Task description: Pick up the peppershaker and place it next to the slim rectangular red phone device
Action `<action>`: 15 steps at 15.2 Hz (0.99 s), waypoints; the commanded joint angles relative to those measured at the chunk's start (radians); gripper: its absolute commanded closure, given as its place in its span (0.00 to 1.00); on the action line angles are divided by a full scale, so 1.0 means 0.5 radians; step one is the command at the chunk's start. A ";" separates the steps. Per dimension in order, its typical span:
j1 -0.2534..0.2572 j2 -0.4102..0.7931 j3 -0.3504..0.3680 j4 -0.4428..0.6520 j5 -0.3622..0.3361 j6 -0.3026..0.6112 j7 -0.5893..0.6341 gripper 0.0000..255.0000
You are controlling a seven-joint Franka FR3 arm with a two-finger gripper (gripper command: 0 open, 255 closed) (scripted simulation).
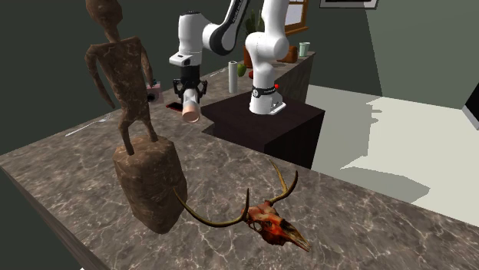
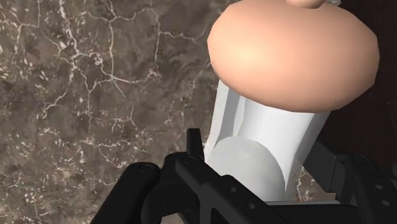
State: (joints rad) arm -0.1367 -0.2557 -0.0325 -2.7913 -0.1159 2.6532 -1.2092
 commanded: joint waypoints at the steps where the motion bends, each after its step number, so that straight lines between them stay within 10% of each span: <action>1: -0.050 -0.016 -0.082 -0.022 -0.016 0.013 -0.120 1.00; 15: -0.372 0.056 -0.736 0.083 -0.049 0.019 -1.063 1.00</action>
State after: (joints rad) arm -0.3123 -0.2307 -0.3766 -2.7591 -0.1422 2.6681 -1.7017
